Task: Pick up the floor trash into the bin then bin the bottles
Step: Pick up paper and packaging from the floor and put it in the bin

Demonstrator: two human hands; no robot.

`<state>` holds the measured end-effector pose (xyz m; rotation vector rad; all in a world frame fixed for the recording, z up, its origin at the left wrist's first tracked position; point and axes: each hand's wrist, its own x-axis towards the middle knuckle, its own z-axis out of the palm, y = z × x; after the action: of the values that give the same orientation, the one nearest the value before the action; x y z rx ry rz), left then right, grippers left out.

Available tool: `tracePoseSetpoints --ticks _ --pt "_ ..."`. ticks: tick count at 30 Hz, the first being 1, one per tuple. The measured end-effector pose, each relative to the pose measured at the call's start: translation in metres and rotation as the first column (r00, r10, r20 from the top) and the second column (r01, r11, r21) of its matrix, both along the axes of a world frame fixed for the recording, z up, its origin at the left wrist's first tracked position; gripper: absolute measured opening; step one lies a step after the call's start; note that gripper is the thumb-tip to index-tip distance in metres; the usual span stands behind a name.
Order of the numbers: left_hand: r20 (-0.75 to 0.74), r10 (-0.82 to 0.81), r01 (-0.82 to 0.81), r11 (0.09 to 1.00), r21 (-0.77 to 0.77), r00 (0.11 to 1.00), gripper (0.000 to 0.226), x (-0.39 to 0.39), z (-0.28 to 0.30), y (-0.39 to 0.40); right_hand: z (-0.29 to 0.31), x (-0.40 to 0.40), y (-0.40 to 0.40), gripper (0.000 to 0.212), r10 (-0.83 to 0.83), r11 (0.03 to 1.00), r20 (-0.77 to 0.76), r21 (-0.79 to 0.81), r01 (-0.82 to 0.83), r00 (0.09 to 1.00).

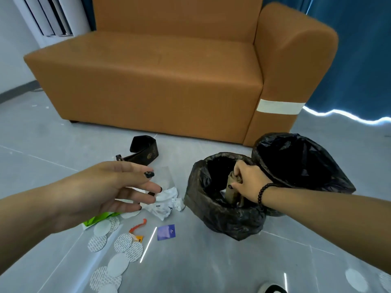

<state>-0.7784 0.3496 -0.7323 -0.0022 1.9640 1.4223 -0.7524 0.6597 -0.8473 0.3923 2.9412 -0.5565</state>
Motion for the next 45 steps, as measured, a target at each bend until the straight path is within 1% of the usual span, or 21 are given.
tracePoseSetpoints --ticks 3,9,10,11,12,14,17,19,21,23,24,26,28,30,32,36,38,42,43,45 --pt "0.033 0.057 -0.057 0.998 -0.005 0.998 0.021 -0.009 -0.004 -0.002 -0.030 -0.006 0.000 0.028 0.053 0.998 0.026 0.032 -0.054 0.998" --pt "0.073 0.091 -0.089 0.995 -0.035 0.993 0.022 -0.025 -0.016 -0.005 -0.073 -0.018 0.009 0.030 0.071 0.996 0.109 0.040 -0.075 0.992" --pt "0.077 0.085 -0.082 0.996 -0.033 0.993 0.026 -0.026 -0.016 -0.004 -0.077 -0.021 0.011 0.027 0.069 0.997 0.125 0.030 -0.073 0.990" --pt "0.083 0.074 -0.072 0.997 -0.034 0.994 0.035 -0.027 -0.018 -0.004 -0.081 -0.025 0.013 0.023 0.074 0.996 0.146 0.028 -0.079 0.986" --pt "0.086 0.066 -0.063 0.997 -0.037 0.994 0.041 -0.028 -0.019 -0.004 -0.082 -0.028 0.015 0.021 0.084 0.995 0.184 0.036 -0.092 0.979" --pt "0.093 0.064 -0.060 0.997 -0.038 0.994 0.046 -0.030 -0.021 -0.004 -0.086 -0.036 0.018 0.027 0.106 0.991 0.269 0.049 -0.123 0.957" --pt "0.095 0.066 -0.063 0.997 -0.035 0.993 0.053 -0.031 -0.023 -0.002 -0.087 -0.038 0.022 0.028 0.133 0.982 0.323 0.085 -0.168 0.937" --pt "0.104 0.049 -0.044 0.998 -0.046 0.993 0.052 -0.031 -0.022 0.000 -0.085 -0.038 0.024 0.026 0.157 0.981 0.350 0.057 -0.188 0.923" --pt "0.108 0.044 -0.039 0.998 -0.050 0.993 0.043 -0.030 -0.021 -0.003 -0.078 -0.040 0.021 0.029 0.200 0.977 0.362 0.002 -0.215 0.911" --pt "0.100 0.066 -0.061 0.997 -0.052 0.993 0.025 -0.030 -0.019 -0.006 -0.065 -0.045 0.019 0.031 0.226 0.974 0.338 -0.059 -0.219 0.914" --pt "0.098 0.074 -0.069 0.996 -0.053 0.992 0.021 -0.031 -0.018 -0.008 -0.057 -0.049 0.018 0.029 0.228 0.974 0.315 -0.085 -0.212 0.921" --pt "0.095 0.075 -0.069 0.996 -0.060 0.993 0.020 -0.032 -0.018 -0.013 -0.041 -0.059 0.014 0.019 0.214 0.975 0.217 -0.103 -0.195 0.953" --pt "0.093 0.074 -0.068 0.995 -0.069 0.993 0.021 -0.034 -0.019 -0.018 -0.025 -0.066 0.001 0.007 0.195 0.977 0.046 -0.095 -0.190 0.980" --pt "0.097 0.068 -0.060 0.994 -0.091 0.993 0.023 -0.037 -0.023 -0.024 -0.012 -0.071 -0.023 0.009 0.221 0.966 -0.090 -0.116 -0.230 0.971" --pt "0.105 0.057 -0.044 0.991 -0.123 0.993 0.023 -0.039 -0.029 -0.026 -0.005 -0.073 -0.051 0.012 0.316 0.940 -0.106 -0.095 -0.326 0.943" --pt "0.120 0.040 -0.021 0.988 -0.154 0.992 0.019 -0.047 -0.040 -0.031 -0.024 -0.076 -0.106 0.015 0.502 0.861 -0.008 -0.087 -0.501 0.865" --pt "0.118 0.033 -0.013 0.986 -0.164 0.992 0.019 -0.053 -0.046 -0.033 -0.044 -0.077 -0.123 0.019 0.553 0.833 0.087 -0.068 -0.549 0.829" --pt "0.145 0.051 -0.021 0.980 -0.197 0.988 0.018 -0.060 -0.069 -0.046 -0.098 -0.086 -0.144 0.030 0.539 0.821 0.343 -0.007 -0.571 0.769" --pt "0.161 0.041 -0.006 0.977 -0.215 0.986 0.018 -0.062 -0.077 -0.050 -0.114 -0.091 -0.149 0.031 0.518 0.824 0.381 0.015 -0.566 0.765" --pt "0.179 0.023 0.020 0.971 -0.237 0.984 0.016 -0.063 -0.088 -0.056 -0.143 -0.097 -0.154 0.037 0.470 0.853 0.405 0.020 -0.522 0.784"
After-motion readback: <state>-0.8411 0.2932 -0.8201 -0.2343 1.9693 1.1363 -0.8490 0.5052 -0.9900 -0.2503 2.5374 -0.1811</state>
